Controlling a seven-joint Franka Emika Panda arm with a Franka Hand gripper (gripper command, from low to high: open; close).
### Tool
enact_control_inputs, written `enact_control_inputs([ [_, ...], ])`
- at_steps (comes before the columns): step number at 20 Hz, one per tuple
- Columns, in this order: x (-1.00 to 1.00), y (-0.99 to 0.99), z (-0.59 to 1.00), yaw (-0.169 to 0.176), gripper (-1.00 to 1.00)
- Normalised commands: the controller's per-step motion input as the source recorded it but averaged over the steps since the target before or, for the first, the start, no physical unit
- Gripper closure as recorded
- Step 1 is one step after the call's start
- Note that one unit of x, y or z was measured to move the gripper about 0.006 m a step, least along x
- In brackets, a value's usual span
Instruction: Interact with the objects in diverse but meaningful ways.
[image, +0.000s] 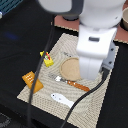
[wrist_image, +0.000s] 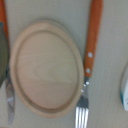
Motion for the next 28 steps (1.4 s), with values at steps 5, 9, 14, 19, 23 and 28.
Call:
enact_control_inputs([
  [5,-0.07,0.86,-0.09,0.042,-1.00],
  [9,-0.55,0.70,-0.47,0.031,-1.00],
  [14,-0.86,0.46,-0.62,0.000,-1.00],
  [19,-0.74,0.15,-0.53,-0.084,-1.00],
  [23,-0.57,0.17,-0.36,-0.039,-1.00],
  [28,0.10,0.01,-0.09,-0.061,-1.00],
])
